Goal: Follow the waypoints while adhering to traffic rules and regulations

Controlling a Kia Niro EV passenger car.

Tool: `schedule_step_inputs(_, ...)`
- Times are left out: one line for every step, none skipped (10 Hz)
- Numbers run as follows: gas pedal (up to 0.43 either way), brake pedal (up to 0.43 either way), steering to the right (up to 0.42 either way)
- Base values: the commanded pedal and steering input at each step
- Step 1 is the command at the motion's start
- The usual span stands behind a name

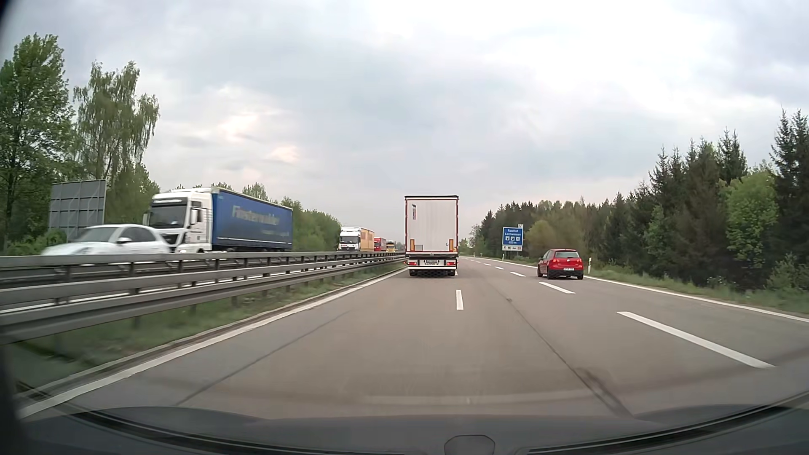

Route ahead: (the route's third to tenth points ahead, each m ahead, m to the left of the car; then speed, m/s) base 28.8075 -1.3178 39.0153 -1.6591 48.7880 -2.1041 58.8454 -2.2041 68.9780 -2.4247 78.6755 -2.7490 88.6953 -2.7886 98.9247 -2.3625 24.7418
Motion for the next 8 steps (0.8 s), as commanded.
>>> schedule_step_inputs(0.11, 0.0, 0.004)
schedule_step_inputs(0.059, 0.0, 0.003)
schedule_step_inputs(0.047, 0.0, 0.004)
schedule_step_inputs(0.047, 0.0, 0.003)
schedule_step_inputs(0.047, 0.0, 0.003)
schedule_step_inputs(0.028, 0.0, 0.003)
schedule_step_inputs(0.028, 0.0, 0.003)
schedule_step_inputs(0.039, 0.0, 0.003)
